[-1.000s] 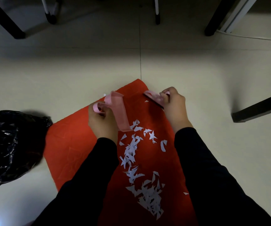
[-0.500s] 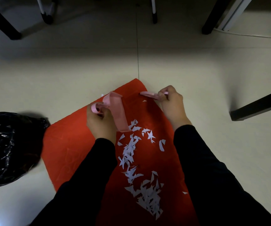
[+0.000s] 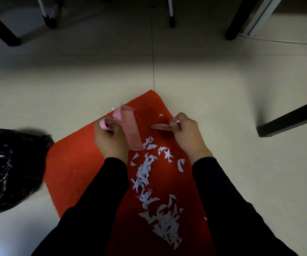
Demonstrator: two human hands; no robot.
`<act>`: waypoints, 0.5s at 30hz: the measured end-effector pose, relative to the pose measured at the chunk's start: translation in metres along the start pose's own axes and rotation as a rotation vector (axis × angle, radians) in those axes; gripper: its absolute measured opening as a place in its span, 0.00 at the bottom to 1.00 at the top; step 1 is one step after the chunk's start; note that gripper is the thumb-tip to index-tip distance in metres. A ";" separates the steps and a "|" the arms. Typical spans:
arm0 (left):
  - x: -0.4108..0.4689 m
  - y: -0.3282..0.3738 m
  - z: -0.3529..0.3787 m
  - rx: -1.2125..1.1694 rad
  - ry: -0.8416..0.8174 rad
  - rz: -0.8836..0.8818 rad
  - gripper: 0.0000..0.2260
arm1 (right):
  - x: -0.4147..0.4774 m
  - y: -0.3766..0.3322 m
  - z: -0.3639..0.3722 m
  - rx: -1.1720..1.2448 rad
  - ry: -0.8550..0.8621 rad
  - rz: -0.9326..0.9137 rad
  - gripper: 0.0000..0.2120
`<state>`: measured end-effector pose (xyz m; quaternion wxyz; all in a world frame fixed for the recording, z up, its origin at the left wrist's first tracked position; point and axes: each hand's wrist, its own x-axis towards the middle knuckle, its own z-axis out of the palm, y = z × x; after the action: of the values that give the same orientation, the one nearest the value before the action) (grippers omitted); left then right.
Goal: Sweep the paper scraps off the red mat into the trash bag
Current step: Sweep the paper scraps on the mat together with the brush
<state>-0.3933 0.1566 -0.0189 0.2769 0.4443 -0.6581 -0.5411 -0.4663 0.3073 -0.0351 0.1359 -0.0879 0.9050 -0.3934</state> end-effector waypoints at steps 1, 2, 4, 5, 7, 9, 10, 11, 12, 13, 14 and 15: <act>0.000 -0.001 0.000 -0.001 0.005 -0.001 0.04 | 0.003 0.000 -0.001 0.022 0.042 -0.012 0.06; 0.000 -0.001 0.001 -0.002 0.007 -0.002 0.04 | 0.007 0.001 0.000 0.045 0.071 -0.026 0.06; -0.001 -0.001 0.001 0.002 0.005 0.002 0.04 | 0.013 0.001 0.005 0.080 0.088 -0.043 0.05; -0.002 -0.001 0.002 0.008 0.004 0.005 0.04 | 0.015 0.000 0.009 0.098 0.081 -0.045 0.05; -0.004 -0.002 0.002 0.019 0.004 0.010 0.05 | 0.014 0.000 0.015 0.118 0.019 -0.038 0.05; -0.003 -0.003 0.001 0.020 0.006 0.007 0.05 | 0.009 0.002 0.020 0.102 -0.075 -0.005 0.05; -0.003 -0.004 0.000 0.016 0.005 0.002 0.05 | 0.005 0.002 0.022 0.082 -0.106 0.006 0.05; -0.002 -0.005 -0.001 0.016 0.004 -0.001 0.05 | 0.003 0.002 0.022 0.053 -0.122 0.005 0.06; -0.001 -0.005 -0.002 0.021 0.004 -0.003 0.05 | 0.000 0.001 0.020 0.023 -0.133 0.003 0.07; -0.002 -0.005 -0.003 0.029 0.004 -0.004 0.05 | -0.002 0.000 0.018 0.012 -0.136 0.001 0.07; -0.002 -0.005 -0.003 0.033 0.003 -0.004 0.05 | -0.003 -0.001 0.015 0.025 -0.128 0.005 0.07; -0.002 -0.004 -0.004 0.032 0.001 -0.003 0.05 | -0.003 -0.001 0.012 0.050 -0.110 0.014 0.06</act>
<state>-0.3880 0.1565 -0.0217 0.2694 0.4499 -0.6658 -0.5307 -0.4592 0.2987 -0.0418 0.1906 -0.0997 0.8867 -0.4093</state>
